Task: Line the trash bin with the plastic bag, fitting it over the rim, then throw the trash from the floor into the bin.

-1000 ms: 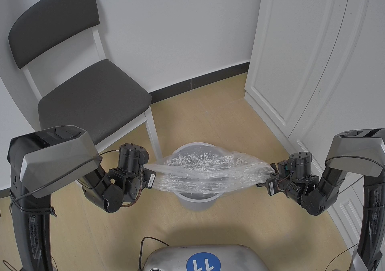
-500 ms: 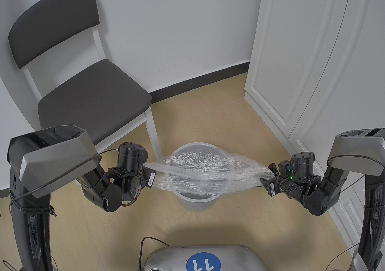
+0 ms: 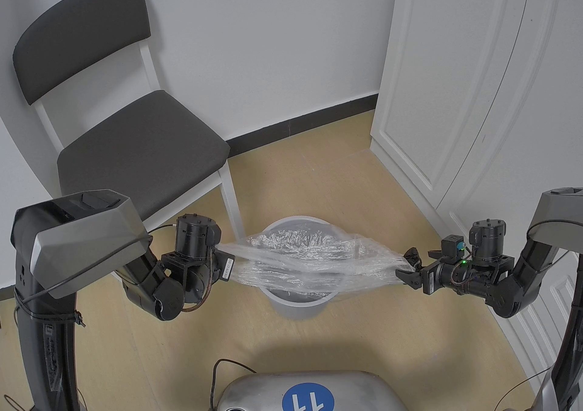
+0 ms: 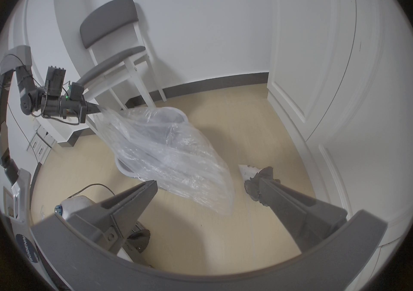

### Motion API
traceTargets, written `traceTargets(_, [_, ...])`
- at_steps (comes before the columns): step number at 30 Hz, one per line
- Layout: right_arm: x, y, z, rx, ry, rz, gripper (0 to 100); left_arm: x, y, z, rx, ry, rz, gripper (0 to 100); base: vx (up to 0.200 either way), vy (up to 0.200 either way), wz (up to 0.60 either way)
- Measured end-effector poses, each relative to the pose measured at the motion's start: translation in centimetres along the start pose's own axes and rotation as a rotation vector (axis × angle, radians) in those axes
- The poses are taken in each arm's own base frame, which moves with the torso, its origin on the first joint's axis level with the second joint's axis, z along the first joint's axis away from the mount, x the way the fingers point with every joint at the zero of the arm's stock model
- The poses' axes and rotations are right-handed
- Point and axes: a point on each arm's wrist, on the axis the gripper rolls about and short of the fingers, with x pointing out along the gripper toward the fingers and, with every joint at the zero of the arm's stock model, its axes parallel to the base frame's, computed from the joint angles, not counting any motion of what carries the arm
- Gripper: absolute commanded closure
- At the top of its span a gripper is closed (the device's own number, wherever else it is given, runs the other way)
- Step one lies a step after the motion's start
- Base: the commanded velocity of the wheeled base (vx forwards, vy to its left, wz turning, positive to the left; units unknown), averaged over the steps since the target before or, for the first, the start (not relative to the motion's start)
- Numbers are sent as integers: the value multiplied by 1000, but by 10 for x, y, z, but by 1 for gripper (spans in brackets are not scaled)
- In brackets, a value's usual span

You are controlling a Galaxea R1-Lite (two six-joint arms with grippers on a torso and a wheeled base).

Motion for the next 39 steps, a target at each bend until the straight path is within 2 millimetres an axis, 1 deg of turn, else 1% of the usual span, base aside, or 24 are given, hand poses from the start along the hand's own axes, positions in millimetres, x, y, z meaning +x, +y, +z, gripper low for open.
traceTargets(2, [0, 5, 2, -2, -5, -2, 0, 0, 0, 0, -1, -1, 1, 100, 0, 0, 0])
traceTargets(5, [2, 19, 8, -4, -7, -35, 0, 0, 0, 1, -3, -8, 1, 100, 0, 0, 0])
traceTargets(9, [13, 49, 21, -30, -28, -63, 0, 0, 1, 1, -7, -18, -3, 100, 0, 0, 0])
traceTargets(10, [17, 58, 26, -39, -34, -59, 0, 0, 1, 1, -7, -19, -4, 0, 0, 0, 0])
traceTargets(14, [31, 91, 39, -104, 5, -17, 0, -1, 1, 0, -6, -19, -10, 0, 0, 0, 0])
traceTargets(19, [46, 128, 58, -306, 15, 42, 0, -2, 1, -1, -5, -18, -16, 0, 0, 0, 0])
traceTargets(24, [61, 157, 64, -441, 62, 90, 0, -3, 0, -1, -6, -24, -18, 0, 0, 0, 0])
traceTargets(27, [71, 171, 61, -477, 79, 110, 0, -3, 0, -1, -7, -27, -19, 0, 0, 0, 0])
traceTargets(31, [87, 184, 50, -525, 98, 131, 0, -3, 0, -1, -7, -28, -19, 0, 0, 0, 0])
traceTargets(36, [104, 188, 33, -553, 134, 142, 0, -3, 0, -1, -8, -28, -17, 0, 0, 0, 0])
traceTargets(39, [112, 190, 28, -555, 137, 143, 0, -3, 0, -1, -8, -29, -17, 0, 0, 0, 0])
